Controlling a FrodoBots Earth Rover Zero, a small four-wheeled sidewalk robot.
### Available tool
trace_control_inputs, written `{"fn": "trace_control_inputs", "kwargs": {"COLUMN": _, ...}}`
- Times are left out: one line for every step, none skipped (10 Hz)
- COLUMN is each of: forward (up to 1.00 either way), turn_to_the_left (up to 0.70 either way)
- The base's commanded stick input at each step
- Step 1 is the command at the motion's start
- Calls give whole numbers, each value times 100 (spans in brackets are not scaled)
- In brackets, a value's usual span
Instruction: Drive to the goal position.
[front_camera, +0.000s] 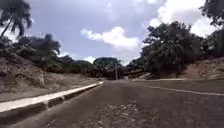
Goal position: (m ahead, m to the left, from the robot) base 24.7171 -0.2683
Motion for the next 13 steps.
{"fn": "trace_control_inputs", "kwargs": {"forward": 70, "turn_to_the_left": 0}}
{"fn": "trace_control_inputs", "kwargs": {"forward": 70, "turn_to_the_left": 0}}
{"fn": "trace_control_inputs", "kwargs": {"forward": 70, "turn_to_the_left": 0}}
{"fn": "trace_control_inputs", "kwargs": {"forward": 70, "turn_to_the_left": 0}}
{"fn": "trace_control_inputs", "kwargs": {"forward": 70, "turn_to_the_left": 0}}
{"fn": "trace_control_inputs", "kwargs": {"forward": 70, "turn_to_the_left": 0}}
{"fn": "trace_control_inputs", "kwargs": {"forward": 70, "turn_to_the_left": 0}}
{"fn": "trace_control_inputs", "kwargs": {"forward": 70, "turn_to_the_left": 0}}
{"fn": "trace_control_inputs", "kwargs": {"forward": 70, "turn_to_the_left": 0}}
{"fn": "trace_control_inputs", "kwargs": {"forward": 70, "turn_to_the_left": 0}}
{"fn": "trace_control_inputs", "kwargs": {"forward": 70, "turn_to_the_left": 0}}
{"fn": "trace_control_inputs", "kwargs": {"forward": 70, "turn_to_the_left": 0}}
{"fn": "trace_control_inputs", "kwargs": {"forward": 70, "turn_to_the_left": 0}}
